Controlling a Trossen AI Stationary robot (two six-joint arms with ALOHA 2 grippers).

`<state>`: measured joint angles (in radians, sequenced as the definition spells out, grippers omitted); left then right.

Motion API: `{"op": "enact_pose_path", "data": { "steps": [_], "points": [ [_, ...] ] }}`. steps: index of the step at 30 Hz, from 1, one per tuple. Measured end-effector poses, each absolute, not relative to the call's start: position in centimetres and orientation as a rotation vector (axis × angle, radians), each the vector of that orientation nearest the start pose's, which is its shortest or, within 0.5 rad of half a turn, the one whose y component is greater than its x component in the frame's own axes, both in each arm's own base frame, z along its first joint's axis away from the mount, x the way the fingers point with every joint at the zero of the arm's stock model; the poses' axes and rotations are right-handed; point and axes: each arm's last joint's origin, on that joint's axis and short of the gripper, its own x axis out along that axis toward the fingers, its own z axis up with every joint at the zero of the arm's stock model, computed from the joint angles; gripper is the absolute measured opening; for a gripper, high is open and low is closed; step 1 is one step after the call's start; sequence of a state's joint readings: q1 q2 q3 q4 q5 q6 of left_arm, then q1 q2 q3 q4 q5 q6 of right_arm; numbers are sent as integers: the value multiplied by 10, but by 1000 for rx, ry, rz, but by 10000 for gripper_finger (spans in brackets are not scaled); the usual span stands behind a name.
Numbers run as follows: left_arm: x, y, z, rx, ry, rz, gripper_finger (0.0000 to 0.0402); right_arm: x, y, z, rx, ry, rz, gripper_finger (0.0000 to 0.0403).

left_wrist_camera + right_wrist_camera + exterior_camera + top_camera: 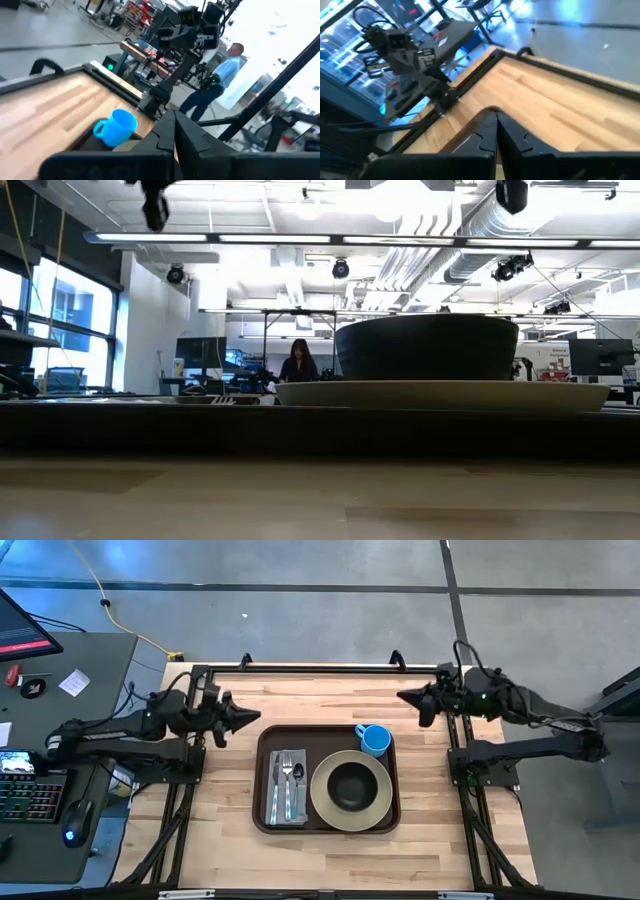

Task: Set up tray
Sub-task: Return to Home Position

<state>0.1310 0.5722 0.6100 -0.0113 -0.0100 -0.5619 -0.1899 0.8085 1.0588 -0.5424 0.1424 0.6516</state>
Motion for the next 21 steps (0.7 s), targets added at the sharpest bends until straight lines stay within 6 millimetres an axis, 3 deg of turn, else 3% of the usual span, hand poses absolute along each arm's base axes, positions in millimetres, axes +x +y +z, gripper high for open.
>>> {"op": "enact_pose_path", "data": {
  "steps": [7,13,21],
  "points": [
    [117,16,288,-604,-91,130,20,152,-21,327,820,39,-334,0],
    [102,17,267,-670,-159,210,49,141,-13,280,992,-125,-295,0],
    [95,15,230,-746,-152,187,20,121,-8,258,1026,-213,-318,0]
  ]
}}
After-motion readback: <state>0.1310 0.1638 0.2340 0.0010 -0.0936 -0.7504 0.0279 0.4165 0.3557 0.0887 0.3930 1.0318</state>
